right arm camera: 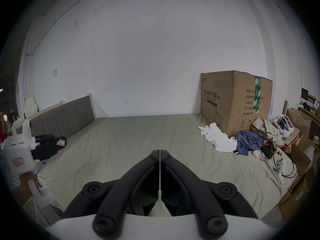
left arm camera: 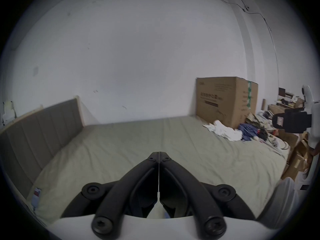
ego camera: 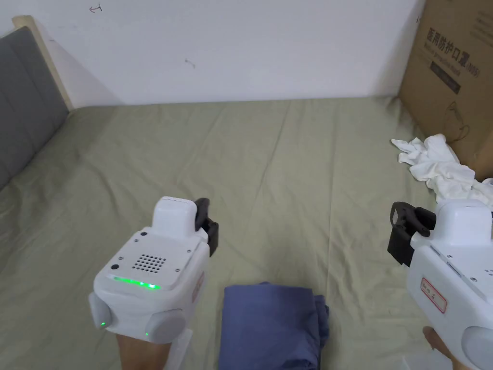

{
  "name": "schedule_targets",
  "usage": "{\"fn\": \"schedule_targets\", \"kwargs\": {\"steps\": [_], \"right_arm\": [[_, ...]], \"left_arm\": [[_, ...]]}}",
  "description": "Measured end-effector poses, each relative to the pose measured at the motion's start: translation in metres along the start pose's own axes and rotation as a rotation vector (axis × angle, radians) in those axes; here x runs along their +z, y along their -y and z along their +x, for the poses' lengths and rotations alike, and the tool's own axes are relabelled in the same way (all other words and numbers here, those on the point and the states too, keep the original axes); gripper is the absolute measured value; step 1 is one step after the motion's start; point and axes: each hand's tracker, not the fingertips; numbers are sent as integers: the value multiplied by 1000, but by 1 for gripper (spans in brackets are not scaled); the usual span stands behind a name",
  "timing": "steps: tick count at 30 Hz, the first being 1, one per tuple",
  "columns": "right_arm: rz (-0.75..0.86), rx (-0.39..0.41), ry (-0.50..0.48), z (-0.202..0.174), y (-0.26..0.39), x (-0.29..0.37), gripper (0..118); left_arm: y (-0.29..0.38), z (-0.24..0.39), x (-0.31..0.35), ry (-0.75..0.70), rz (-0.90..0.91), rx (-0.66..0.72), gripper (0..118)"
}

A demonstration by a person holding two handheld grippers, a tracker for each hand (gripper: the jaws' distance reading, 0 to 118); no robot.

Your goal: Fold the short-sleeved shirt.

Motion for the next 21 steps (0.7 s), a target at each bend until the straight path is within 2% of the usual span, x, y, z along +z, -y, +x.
{"fn": "schedule_targets", "kwargs": {"steps": [5,13,18,21], "right_arm": [[47,14,-10,-10,1,0,3],[66,11,-25,-23,15,-11,3],[-50,-1,-68,-47,53,-36,3],[-135,42,-80,-68,87,-55,3]], "left_arm": [[-3,-25,13,-82,61,26,3],[1,-50,21,-133,68,93,3],[6,-56,24,-145,57,106,3],[8,-62,24,-146,49,110,3]]}}
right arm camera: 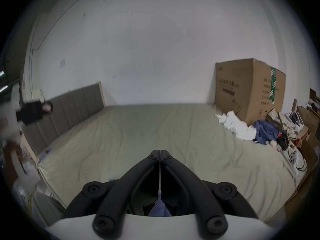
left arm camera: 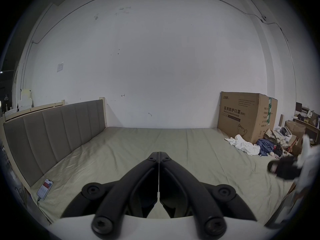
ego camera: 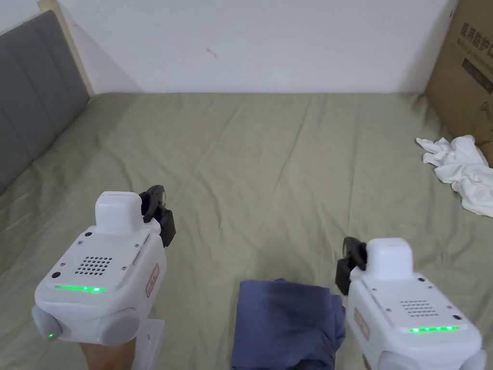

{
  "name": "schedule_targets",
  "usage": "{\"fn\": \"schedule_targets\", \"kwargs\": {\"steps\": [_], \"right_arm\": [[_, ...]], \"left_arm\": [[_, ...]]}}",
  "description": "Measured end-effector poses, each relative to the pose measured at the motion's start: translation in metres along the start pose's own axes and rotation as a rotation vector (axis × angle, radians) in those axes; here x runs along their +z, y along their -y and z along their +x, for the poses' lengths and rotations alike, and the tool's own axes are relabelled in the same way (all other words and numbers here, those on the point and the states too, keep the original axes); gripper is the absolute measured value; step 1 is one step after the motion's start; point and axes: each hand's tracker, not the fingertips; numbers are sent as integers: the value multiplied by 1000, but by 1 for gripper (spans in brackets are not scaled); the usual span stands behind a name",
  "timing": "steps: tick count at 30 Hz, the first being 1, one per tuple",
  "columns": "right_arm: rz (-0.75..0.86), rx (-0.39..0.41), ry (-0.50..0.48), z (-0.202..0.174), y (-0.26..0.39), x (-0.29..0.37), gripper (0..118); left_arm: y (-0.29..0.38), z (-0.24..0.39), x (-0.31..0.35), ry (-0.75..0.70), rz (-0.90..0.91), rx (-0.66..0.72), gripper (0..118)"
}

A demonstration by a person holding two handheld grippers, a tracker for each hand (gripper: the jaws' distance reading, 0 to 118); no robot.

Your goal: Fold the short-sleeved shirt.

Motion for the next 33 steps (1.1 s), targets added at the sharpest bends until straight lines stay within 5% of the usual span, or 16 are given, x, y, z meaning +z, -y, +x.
{"fn": "schedule_targets", "kwargs": {"steps": [16,18,23,27,33], "right_arm": [[-378,10,13,-38,135,-81,3],[-354,-12,4,-35,136,-82,3],[-364,23,-6,-35,133,-81,3],[-364,17,-20,-33,132,-80,3],[-363,8,-35,-31,131,-79,3]], "left_arm": [[58,-19,-26,84,-327,166,5],[71,-18,-33,121,-404,238,20],[108,-3,-49,186,-606,343,84],[132,11,-62,275,-733,418,101],[157,30,-86,440,-906,415,103]]}}
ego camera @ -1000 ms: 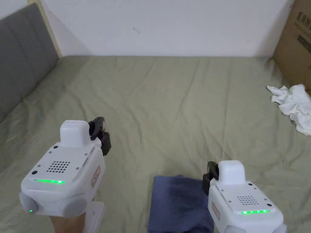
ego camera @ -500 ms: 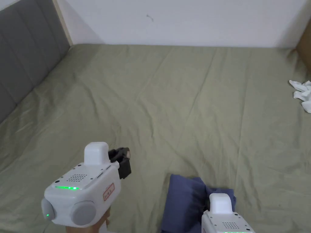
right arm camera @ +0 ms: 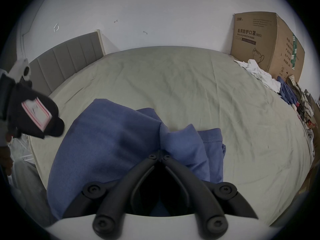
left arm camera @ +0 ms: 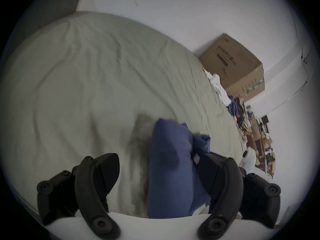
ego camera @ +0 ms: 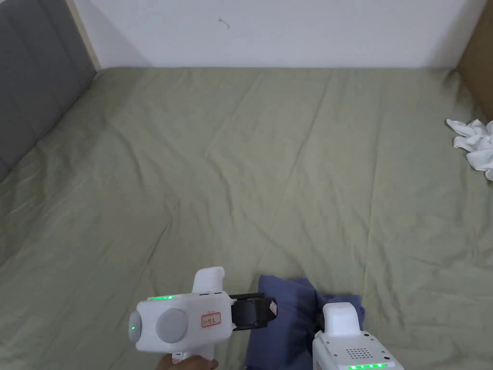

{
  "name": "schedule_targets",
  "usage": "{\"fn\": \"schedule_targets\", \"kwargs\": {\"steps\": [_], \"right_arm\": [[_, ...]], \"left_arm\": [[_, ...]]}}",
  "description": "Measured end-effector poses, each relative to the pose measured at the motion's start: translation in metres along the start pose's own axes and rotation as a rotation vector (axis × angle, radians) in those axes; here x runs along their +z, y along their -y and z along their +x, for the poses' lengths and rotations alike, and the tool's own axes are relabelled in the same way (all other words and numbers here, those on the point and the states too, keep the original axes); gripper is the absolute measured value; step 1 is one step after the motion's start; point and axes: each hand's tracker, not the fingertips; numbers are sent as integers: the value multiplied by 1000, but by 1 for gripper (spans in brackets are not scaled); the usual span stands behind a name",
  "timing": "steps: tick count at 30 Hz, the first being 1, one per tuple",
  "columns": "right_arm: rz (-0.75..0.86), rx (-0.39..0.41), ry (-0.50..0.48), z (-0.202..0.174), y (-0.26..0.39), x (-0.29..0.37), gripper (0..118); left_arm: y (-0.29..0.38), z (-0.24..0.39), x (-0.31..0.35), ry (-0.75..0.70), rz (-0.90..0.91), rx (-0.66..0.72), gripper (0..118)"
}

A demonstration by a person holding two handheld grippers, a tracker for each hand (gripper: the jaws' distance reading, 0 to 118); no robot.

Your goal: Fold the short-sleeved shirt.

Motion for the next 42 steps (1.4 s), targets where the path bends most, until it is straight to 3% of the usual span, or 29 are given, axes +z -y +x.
{"fn": "schedule_targets", "kwargs": {"steps": [4,6,7,8,9,12,16,25,31,39,42], "right_arm": [[-3,15,-5,0,-1,1,3],[-3,16,-10,1,-1,1,3],[-4,17,-12,2,-1,0,3],[-5,20,-13,2,-1,0,3],[-7,28,-14,2,-1,0,3],[-12,40,-25,4,-4,1,3],[-7,6,-62,11,-18,11,3],[176,16,-72,16,-69,55,3],[232,33,-78,6,-92,62,3],[240,54,-101,-15,-110,47,3],[233,66,-108,-22,-114,40,3]], "left_arm": [[-4,-4,-19,42,-74,19,103],[-7,-4,-28,33,-119,13,97],[-8,-4,-30,38,-117,3,87],[-8,-4,-32,53,-124,-5,67],[-8,-3,-34,73,-137,4,57],[-11,1,-37,14,-164,-30,44],[-15,-3,-28,52,-146,23,30],[-52,-31,29,-7,-67,-33,28],[-94,-99,102,-201,18,-42,28],[-133,-200,192,-436,78,52,28],[-142,-233,214,-440,62,86,28]]}}
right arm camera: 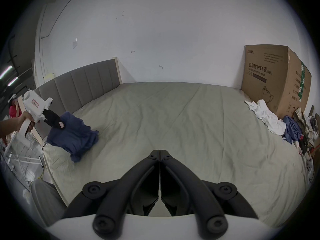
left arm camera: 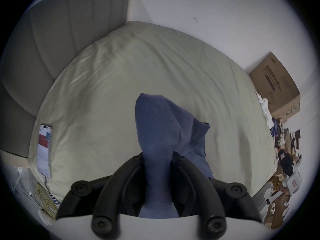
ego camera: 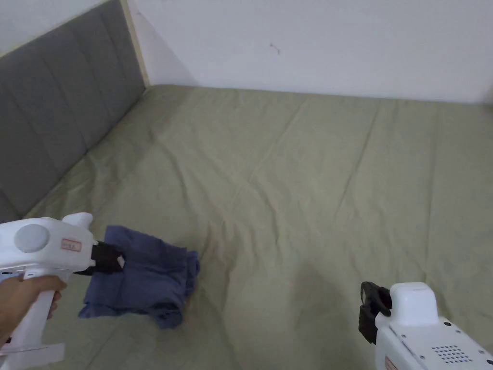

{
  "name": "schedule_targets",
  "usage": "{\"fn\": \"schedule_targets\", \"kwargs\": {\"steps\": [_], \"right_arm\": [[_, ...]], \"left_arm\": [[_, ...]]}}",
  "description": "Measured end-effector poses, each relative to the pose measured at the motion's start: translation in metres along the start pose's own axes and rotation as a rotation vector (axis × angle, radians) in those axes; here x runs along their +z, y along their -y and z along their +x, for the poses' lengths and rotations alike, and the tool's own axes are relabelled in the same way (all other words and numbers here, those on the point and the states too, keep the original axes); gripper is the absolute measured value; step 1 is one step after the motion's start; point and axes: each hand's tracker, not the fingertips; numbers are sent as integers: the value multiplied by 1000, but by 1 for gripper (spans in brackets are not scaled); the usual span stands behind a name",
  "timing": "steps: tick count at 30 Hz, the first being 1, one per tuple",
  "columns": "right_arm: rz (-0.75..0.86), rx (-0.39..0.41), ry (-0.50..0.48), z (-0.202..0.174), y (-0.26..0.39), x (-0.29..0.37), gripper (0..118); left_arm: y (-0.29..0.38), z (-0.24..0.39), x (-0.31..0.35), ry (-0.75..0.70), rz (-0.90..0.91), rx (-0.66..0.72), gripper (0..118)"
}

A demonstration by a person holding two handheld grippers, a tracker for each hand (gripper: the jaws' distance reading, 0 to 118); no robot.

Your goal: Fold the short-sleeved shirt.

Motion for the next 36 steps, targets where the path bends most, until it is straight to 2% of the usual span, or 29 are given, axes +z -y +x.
{"fn": "schedule_targets", "kwargs": {"steps": [5,9,10,13,17,20,26,36], "right_arm": [[-25,21,-6,-5,0,-12,3],[-43,22,0,-5,3,-18,3],[-49,21,2,-4,4,-20,3],[-57,27,4,-4,4,-20,3],[-37,22,2,-1,-4,-11,3],[3,7,-3,3,-15,1,3],[114,6,-11,12,-48,37,3],[306,40,43,31,-115,113,3]], "left_arm": [[-10,-40,-10,-14,-51,62,28],[-11,-47,-24,-48,-55,99,29],[-11,-48,-27,-50,-66,107,34],[-12,-41,-34,-163,-93,92,81],[-11,-33,-15,-165,12,89,93],[-13,-22,12,-124,95,123,94],[-8,32,83,-101,354,65,94],[27,165,174,-141,769,-142,94]]}}
